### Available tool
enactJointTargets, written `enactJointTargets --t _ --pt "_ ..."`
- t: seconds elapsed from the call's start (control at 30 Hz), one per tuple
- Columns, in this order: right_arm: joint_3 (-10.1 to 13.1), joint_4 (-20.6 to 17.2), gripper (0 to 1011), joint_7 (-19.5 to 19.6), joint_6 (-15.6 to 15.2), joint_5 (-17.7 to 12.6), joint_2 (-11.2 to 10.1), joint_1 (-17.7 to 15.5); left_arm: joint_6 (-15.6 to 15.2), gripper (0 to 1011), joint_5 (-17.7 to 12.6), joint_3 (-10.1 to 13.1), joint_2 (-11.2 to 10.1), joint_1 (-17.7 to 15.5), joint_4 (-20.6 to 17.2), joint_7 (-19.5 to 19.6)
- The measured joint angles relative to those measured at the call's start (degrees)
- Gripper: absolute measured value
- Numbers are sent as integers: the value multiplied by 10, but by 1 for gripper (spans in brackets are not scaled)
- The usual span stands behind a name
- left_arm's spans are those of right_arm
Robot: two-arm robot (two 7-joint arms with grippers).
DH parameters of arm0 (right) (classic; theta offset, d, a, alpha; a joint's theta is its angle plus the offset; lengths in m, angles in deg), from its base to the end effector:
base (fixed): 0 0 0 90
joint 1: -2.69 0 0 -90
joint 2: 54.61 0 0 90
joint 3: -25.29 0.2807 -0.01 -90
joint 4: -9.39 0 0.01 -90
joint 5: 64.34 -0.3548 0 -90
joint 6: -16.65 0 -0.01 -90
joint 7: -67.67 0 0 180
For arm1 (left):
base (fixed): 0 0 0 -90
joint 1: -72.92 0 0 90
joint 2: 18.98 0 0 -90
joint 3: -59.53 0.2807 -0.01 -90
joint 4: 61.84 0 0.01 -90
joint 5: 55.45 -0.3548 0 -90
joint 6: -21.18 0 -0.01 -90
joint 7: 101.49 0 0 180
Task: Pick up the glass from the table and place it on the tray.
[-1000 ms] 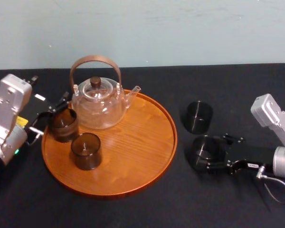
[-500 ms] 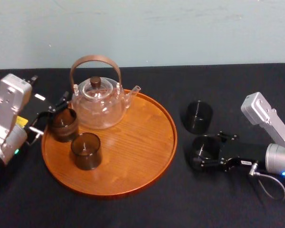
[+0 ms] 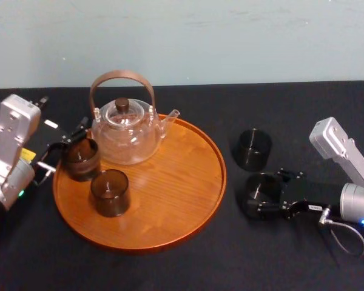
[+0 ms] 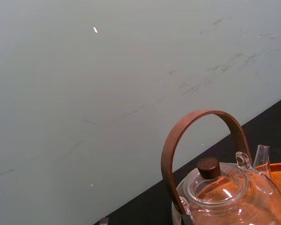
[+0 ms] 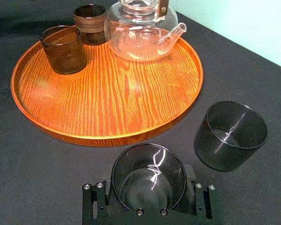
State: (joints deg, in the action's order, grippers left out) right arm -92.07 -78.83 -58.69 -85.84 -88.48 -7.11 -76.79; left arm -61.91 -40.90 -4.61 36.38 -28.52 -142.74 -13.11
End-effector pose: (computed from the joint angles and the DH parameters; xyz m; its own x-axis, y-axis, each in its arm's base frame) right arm 0.3884 -0.0781 -0.2745 0.8212 -0.5691 0.0426 0.5157 0.7080 -0.4826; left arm 0.4001 0.0652 -0.3035 0.2922 0.8803 0.3737 -0.9553 0.2873 0.0700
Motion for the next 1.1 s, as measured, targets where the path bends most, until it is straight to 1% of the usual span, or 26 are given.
enactJointTargets --t 0.5,0.67,0.87,1.0,1.1 --pt "1 0 904 -1 0 -1 0 -1 0 1001 0 0 0 0 0 0" --pt "10 -11 904 -10 13 -17 -8 -5 0 1001 0 0 0 0 0 0" --pt "17 -30 904 -19 17 -35 -18 -2 0 1001 0 0 0 0 0 0" --pt "16 -36 904 -20 18 -41 -16 7 0 1001 0 0 0 0 0 0" --pt "11 -37 904 -20 21 -42 -10 17 0 1001 0 0 0 0 0 0"
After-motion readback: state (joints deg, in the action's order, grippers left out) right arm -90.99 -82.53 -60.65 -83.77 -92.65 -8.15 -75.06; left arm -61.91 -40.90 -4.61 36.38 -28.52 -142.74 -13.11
